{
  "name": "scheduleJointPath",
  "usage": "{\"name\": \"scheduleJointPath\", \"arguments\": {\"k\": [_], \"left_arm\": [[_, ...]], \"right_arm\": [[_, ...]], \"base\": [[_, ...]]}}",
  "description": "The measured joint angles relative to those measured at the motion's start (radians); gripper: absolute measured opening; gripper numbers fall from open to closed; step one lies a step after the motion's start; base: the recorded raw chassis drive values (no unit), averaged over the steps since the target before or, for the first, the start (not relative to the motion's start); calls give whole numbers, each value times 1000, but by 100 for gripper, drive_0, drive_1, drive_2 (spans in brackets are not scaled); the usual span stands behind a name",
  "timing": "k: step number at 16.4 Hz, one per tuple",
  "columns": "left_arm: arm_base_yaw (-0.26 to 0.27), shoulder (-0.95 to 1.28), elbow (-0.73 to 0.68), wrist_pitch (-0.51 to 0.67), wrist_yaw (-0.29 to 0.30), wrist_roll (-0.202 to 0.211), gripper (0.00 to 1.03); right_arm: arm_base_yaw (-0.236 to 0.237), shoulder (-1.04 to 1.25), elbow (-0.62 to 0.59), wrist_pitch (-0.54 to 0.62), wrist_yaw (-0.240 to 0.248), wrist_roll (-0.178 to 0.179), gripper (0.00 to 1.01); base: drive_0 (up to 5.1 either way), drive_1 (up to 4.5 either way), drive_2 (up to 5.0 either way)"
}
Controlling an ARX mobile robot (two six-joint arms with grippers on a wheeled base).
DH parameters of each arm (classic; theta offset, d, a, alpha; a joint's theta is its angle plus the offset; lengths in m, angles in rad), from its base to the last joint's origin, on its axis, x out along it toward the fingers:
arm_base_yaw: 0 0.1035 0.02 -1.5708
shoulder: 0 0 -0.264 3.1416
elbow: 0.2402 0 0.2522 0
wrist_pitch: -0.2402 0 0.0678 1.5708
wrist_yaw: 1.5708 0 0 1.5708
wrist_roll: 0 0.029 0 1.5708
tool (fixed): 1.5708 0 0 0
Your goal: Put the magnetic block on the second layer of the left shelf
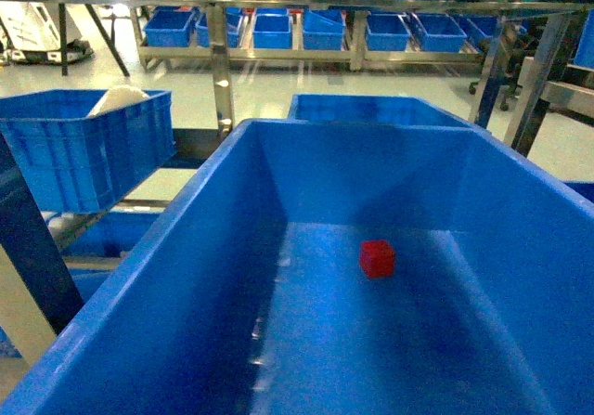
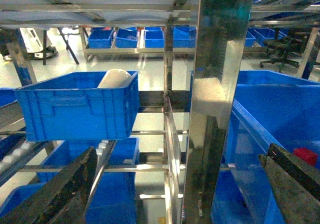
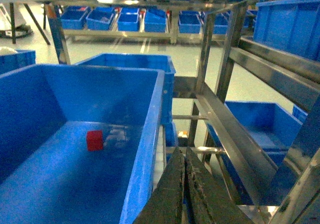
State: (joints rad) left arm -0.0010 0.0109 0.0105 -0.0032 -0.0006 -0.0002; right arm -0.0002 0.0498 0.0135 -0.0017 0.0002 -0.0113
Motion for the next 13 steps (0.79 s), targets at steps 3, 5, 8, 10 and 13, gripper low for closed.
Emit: {"name": "scheduleJointPath", "arguments": {"k": [3, 5, 8, 10, 13], "left_arm": [[0, 0, 0, 0, 0, 0, 98], [0, 0, 0, 0, 0, 0, 98], [0, 0, 0, 0, 0, 0, 98], [0, 0, 0, 0, 0, 0, 98], [0, 0, 0, 0, 0, 0, 98]], "right_arm": [[0, -44, 0, -8, 0, 0, 2], [0, -45, 0, -3, -1, 0, 8], [0, -45, 0, -3, -1, 0, 42], [0, -45, 0, -3, -1, 0, 62], [0, -45, 0, -3, -1, 0, 97]], "base": [[0, 0, 0], [0, 0, 0], [0, 0, 0], [0, 0, 0], [0, 0, 0]]}}
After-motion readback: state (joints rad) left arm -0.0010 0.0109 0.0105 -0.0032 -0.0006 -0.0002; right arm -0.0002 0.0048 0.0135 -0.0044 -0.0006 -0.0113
